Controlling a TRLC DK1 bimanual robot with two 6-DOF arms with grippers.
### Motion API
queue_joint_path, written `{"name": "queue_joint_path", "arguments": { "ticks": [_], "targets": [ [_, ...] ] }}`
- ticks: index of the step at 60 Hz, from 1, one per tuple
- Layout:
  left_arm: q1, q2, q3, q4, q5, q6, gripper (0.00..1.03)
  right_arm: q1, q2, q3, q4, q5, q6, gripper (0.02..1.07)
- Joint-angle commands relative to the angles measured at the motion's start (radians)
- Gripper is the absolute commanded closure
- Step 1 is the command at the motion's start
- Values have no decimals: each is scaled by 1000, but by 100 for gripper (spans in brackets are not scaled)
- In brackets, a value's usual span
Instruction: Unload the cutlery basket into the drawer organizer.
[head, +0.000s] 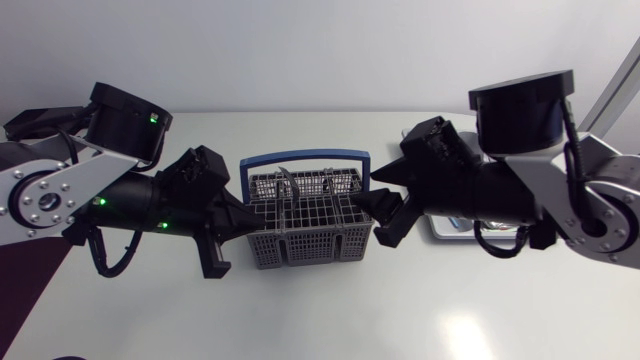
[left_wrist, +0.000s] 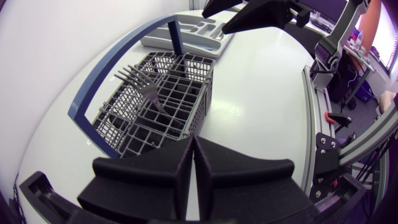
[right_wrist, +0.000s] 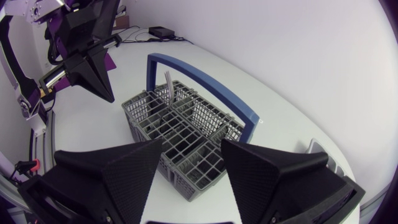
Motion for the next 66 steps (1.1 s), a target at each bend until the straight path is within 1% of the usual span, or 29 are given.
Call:
{"name": "queue_joint_path", "arguments": {
  "ticks": [1, 17, 21, 31, 57, 66],
  "targets": [
    [12, -22, -8, 15, 1, -9, 98, 26, 31, -7, 21, 16, 28, 38],
    [20, -42, -68, 84, 4, 3, 98, 80, 85, -15, 79, 42, 49, 38],
    [26, -48, -77, 96, 4, 6, 98, 103, 106, -15, 96, 61, 49, 38],
    [32, -71, -122, 165, 6, 8, 98, 160, 151, -9, 136, 111, 46, 38],
    [31, -63, -226, 355, 9, 0, 98, 195, 273, 34, 211, 168, 46, 38],
    [46, -62, -235, 375, 32, 3, 98, 211, 301, 45, 247, 196, 40, 38]
  ]
}}
